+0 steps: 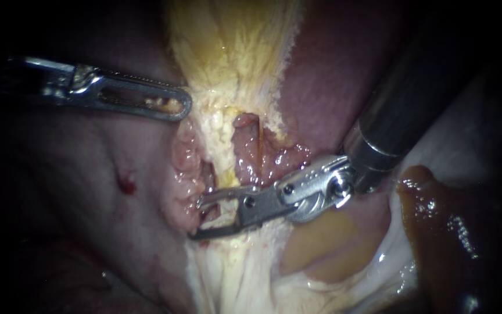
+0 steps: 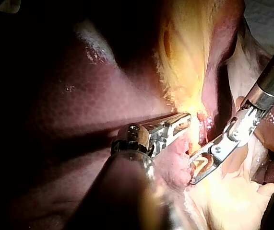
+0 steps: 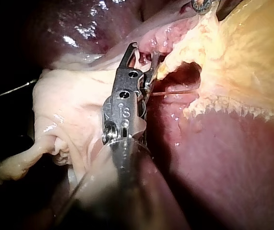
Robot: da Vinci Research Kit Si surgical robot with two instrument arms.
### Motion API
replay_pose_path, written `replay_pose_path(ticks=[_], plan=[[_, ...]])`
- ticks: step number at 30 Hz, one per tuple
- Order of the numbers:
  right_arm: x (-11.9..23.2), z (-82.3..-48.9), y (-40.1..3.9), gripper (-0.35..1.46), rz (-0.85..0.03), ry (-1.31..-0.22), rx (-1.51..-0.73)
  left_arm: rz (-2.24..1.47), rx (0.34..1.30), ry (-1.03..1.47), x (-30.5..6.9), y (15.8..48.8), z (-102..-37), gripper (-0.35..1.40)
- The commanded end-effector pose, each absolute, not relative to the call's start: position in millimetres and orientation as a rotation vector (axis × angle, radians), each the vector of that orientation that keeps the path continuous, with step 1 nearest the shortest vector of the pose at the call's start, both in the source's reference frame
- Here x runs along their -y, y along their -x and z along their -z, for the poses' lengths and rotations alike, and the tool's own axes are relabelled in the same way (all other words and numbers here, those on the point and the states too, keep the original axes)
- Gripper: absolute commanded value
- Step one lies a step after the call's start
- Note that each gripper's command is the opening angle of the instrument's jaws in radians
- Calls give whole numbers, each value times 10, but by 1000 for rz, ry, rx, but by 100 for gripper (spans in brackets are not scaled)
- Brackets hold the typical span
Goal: Clipping first clip left tube
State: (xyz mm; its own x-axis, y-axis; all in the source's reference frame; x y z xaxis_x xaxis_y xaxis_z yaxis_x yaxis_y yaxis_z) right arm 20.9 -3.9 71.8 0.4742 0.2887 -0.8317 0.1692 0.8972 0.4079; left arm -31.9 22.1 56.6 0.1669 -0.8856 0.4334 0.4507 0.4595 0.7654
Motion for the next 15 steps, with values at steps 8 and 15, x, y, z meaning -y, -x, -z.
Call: replay_pose_path(ticks=[8, 15], plan=[[39, -718, -208, 16, -76, -475, -1086, 1017, 997, -531, -221, 319, -566, -35], [39, -718, -208, 20, -76, -475, -1086, 1017, 997, -531, -221, 319, -566, -35]])
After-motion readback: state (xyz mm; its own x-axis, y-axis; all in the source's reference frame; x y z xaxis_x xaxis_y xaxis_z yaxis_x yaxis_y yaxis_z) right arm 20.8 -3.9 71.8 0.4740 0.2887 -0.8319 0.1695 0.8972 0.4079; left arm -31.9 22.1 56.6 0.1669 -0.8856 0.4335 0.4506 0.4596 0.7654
